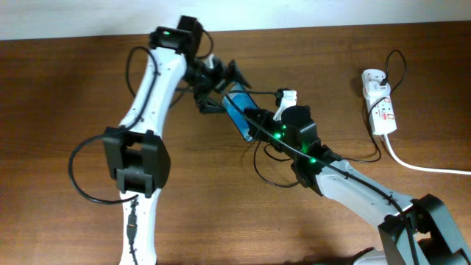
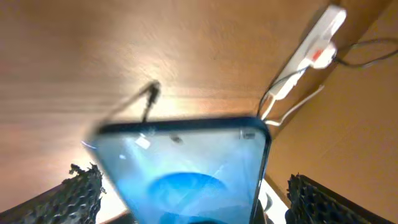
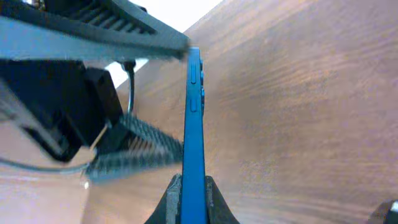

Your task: Plug charger to phone and switch on socket

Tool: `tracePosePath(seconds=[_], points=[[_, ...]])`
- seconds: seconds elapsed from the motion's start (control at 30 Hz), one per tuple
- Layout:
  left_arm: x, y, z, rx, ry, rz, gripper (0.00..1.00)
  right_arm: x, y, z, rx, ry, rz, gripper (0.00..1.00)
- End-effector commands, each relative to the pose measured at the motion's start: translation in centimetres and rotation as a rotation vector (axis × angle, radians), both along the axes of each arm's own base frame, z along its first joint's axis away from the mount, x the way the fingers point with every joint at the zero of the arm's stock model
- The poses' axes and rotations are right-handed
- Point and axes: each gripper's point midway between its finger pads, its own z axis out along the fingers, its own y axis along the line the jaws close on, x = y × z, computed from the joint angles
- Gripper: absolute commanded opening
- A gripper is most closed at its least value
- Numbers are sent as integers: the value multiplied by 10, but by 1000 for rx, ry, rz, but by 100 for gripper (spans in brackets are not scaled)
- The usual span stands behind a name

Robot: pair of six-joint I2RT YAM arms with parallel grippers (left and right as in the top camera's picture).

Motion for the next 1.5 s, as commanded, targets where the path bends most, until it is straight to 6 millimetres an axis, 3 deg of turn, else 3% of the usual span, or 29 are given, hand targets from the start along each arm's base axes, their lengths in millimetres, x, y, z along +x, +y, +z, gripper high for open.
tracePosePath(seconds=[0.0, 0.1, 0.23, 0.33, 0.43, 0.53, 0.63, 0.73, 0.83, 0.93, 1.0, 1.07, 1.2, 1.27, 1.3, 1.37, 1.4, 1.47], points=[[13, 48, 30, 3, -158, -14, 99, 1, -2, 8, 111, 56, 43, 4], [11, 91, 83, 5, -332, -10, 99, 2, -17, 12, 250, 167, 44, 4], [-11, 126, 154, 101, -595, -41, 100, 3, -30, 16, 302, 199, 71, 4], [-28, 153, 185, 295, -708, -16, 100, 0, -29, 17, 311, 205, 96, 4], [-41, 179, 199, 462, -744, 24, 93, -1, -28, 17, 314, 209, 106, 4], [-48, 183, 192, 488, -703, 21, 90, -2, -27, 18, 316, 210, 113, 4], [-55, 193, 199, 543, -708, 54, 98, -4, -27, 12, 311, 237, 108, 4], [-88, 207, 241, 620, -805, 134, 99, -6, -28, 8, 306, 257, 104, 4], [-138, 230, 289, 704, -899, 330, 99, -6, -28, 8, 307, 257, 103, 4], [-179, 257, 300, 816, -878, 490, 99, -5, -28, 9, 317, 263, 98, 4], [-191, 258, 293, 819, -876, 504, 99, -5, -28, 9, 336, 284, 88, 4], [-193, 257, 260, 805, -864, 521, 99, -6, -27, 9, 356, 306, 83, 4], [-129, 205, 196, 451, -1004, 502, 99, -7, -26, 10, 358, 309, 91, 4], [-108, 189, 149, 330, -882, 538, 99, -9, -25, 10, 361, 312, 99, 4], [-97, 175, 118, 251, -789, 516, 99, -9, -25, 10, 361, 312, 101, 4], [-79, 144, 77, 88, -636, 422, 99, -8, -25, 10, 360, 311, 98, 4], [-69, 128, 64, -10, -570, 394, 99, -8, -26, 10, 359, 310, 93, 4], [-60, 116, 49, -102, -476, 399, 99, -6, -27, 9, 356, 307, 83, 4]])
